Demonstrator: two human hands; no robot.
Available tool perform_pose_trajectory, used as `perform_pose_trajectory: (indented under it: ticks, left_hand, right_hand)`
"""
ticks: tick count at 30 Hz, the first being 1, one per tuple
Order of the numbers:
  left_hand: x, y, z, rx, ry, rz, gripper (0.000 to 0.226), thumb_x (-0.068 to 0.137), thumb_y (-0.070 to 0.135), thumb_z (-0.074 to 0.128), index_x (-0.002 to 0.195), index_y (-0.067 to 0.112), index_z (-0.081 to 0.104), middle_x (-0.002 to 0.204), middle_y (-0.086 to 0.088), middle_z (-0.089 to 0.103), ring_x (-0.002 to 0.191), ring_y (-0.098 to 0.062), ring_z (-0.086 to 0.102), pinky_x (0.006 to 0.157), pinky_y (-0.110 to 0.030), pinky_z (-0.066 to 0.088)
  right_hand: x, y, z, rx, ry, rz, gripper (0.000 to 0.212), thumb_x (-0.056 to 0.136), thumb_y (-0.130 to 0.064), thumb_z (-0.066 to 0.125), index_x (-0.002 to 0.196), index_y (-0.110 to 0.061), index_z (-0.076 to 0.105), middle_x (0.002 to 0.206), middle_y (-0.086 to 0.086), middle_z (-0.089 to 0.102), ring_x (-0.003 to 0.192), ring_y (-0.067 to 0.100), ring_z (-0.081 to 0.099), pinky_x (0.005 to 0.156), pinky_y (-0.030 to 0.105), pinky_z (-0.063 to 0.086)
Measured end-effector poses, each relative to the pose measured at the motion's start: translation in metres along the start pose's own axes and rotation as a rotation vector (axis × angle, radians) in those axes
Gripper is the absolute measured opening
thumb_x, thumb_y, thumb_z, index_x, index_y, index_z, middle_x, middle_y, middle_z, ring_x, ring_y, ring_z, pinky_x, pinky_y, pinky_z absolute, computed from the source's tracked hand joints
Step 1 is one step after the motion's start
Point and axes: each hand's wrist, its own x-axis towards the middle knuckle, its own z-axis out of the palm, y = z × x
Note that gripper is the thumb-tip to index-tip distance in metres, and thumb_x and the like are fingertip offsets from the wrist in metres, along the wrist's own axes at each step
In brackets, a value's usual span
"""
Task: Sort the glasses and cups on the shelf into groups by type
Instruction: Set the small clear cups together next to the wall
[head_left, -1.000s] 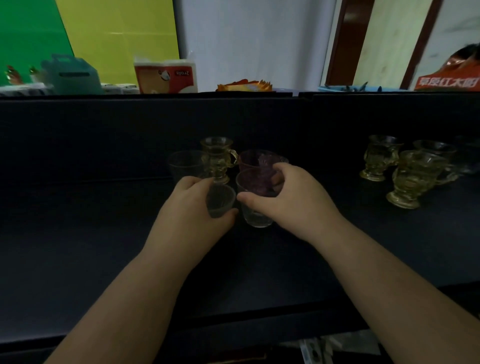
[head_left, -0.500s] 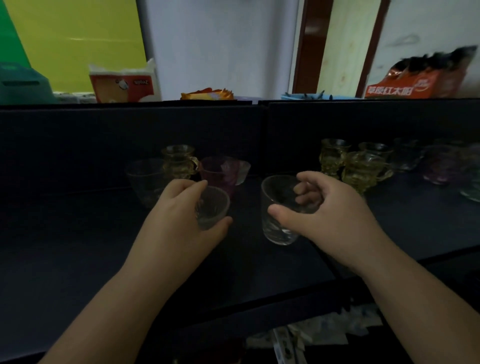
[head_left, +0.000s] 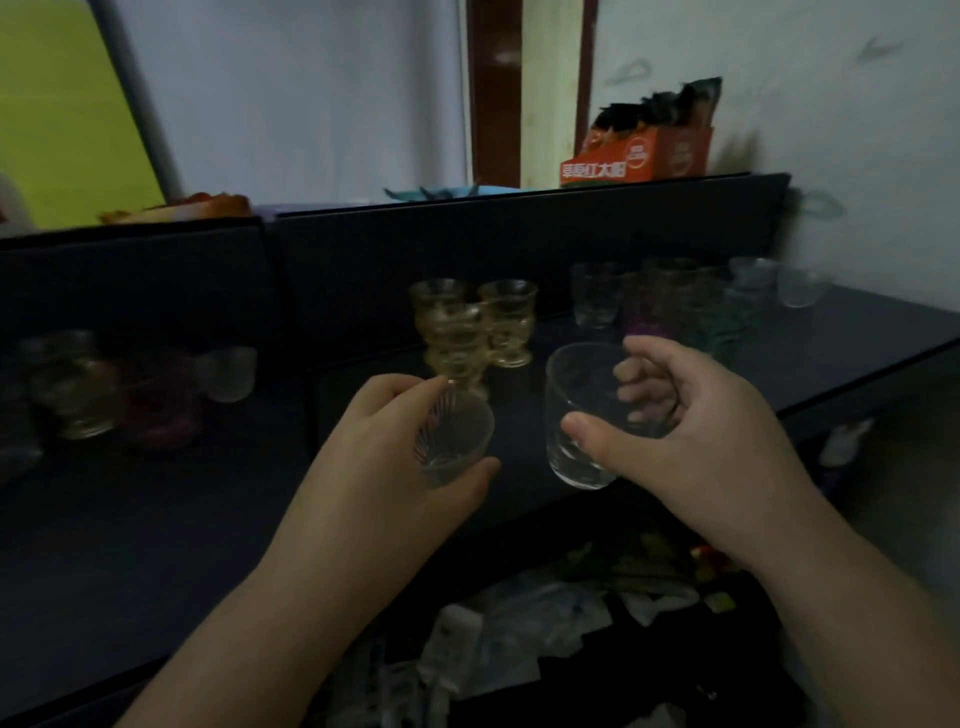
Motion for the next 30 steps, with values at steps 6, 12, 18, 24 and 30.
perform_pose_trajectory:
  ticks: [6, 12, 18, 24, 30]
  left_hand:
    - [0.038, 0.074, 0.076, -0.013, 0.042, -0.017, 0.078, 0.072, 0.057, 0.070, 0.141, 0.031, 0.045, 0.124, 0.027, 0.039, 0.100, 0.013, 0.039, 0.075, -0.005, 0.033]
    - [0.068, 0.119, 0.121, -0.016, 0.010, -0.040, 0.079, 0.073, 0.056, 0.070, 0.143, 0.030, 0.043, 0.124, 0.027, 0.037, 0.099, 0.015, 0.041, 0.073, -0.001, 0.032]
    - [0.100, 0.135, 0.147, -0.016, -0.014, -0.018, 0.080, 0.072, 0.056, 0.070, 0.143, 0.033, 0.042, 0.121, 0.029, 0.034, 0.099, 0.022, 0.036, 0.071, -0.005, 0.034]
    - [0.124, 0.134, 0.166, -0.044, -0.016, 0.025, 0.080, 0.072, 0.054, 0.071, 0.143, 0.030, 0.044, 0.125, 0.025, 0.038, 0.102, 0.009, 0.040, 0.075, -0.006, 0.032]
    - [0.144, 0.135, 0.172, -0.038, -0.050, 0.101, 0.081, 0.071, 0.058, 0.069, 0.143, 0.033, 0.042, 0.123, 0.029, 0.036, 0.103, 0.011, 0.043, 0.074, -0.004, 0.034]
  right_hand:
    - [0.023, 0.062, -0.094, -0.037, 0.006, -0.012, 0.098, 0.054, -0.073, 0.075, 0.140, -0.032, 0.050, 0.112, -0.016, 0.061, 0.102, 0.000, 0.060, 0.088, 0.029, 0.052]
    - [0.048, 0.106, -0.154, -0.011, 0.030, 0.020, 0.096, 0.051, -0.074, 0.073, 0.136, -0.035, 0.052, 0.111, -0.016, 0.062, 0.101, 0.002, 0.061, 0.089, 0.032, 0.053]
    - [0.072, 0.136, -0.182, -0.028, 0.078, 0.048, 0.100, 0.053, -0.073, 0.074, 0.139, -0.029, 0.051, 0.111, -0.015, 0.061, 0.100, 0.001, 0.060, 0.085, 0.025, 0.049]
    - [0.117, 0.165, -0.183, -0.126, 0.155, 0.063, 0.094, 0.063, -0.065, 0.076, 0.143, -0.025, 0.048, 0.115, -0.014, 0.059, 0.103, 0.002, 0.058, 0.087, 0.027, 0.048]
    - [0.162, 0.188, -0.182, -0.216, 0.043, 0.094, 0.094, 0.065, -0.062, 0.079, 0.145, -0.023, 0.047, 0.112, -0.015, 0.058, 0.101, 0.000, 0.058, 0.082, 0.024, 0.046]
